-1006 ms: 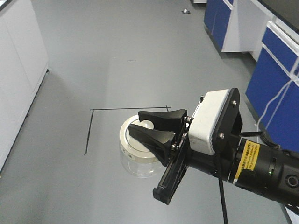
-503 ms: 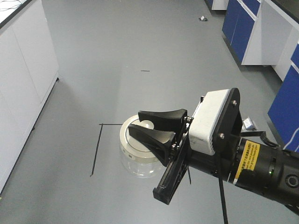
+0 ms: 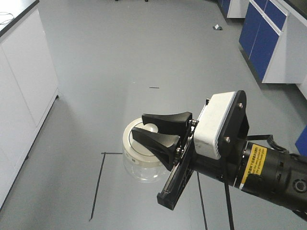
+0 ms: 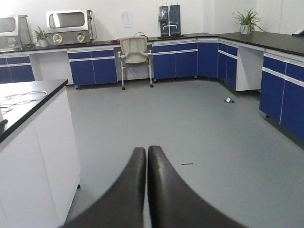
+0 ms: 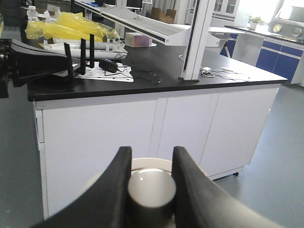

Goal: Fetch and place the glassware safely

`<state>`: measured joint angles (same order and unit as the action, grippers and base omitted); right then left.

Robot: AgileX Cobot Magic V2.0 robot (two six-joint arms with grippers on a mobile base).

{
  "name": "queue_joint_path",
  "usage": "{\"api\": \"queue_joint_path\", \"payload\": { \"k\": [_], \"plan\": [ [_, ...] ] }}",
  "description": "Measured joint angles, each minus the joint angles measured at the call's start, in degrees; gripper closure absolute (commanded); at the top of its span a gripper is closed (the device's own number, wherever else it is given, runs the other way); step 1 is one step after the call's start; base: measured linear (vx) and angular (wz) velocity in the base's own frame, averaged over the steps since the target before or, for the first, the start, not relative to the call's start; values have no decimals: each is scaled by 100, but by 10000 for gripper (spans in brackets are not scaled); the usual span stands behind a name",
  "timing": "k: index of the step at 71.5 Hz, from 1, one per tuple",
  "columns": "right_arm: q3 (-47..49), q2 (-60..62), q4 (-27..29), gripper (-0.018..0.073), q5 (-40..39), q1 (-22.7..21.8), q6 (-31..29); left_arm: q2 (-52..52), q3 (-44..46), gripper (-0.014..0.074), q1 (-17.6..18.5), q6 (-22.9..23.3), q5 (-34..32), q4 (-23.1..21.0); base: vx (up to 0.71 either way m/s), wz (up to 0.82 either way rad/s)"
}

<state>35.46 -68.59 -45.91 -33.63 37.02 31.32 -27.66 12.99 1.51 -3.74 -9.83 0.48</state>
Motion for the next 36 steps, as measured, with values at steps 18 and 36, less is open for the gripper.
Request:
{"api": "queue_joint_path", "payload": {
  "k": [18,36],
  "plan": [
    [0,0,0,563,0,0,0,0,0,603,0,0,0,0,47,3],
    [0,0,0,563,0,0,0,0,0,603,0,0,0,0,47,5]
  ]
}}
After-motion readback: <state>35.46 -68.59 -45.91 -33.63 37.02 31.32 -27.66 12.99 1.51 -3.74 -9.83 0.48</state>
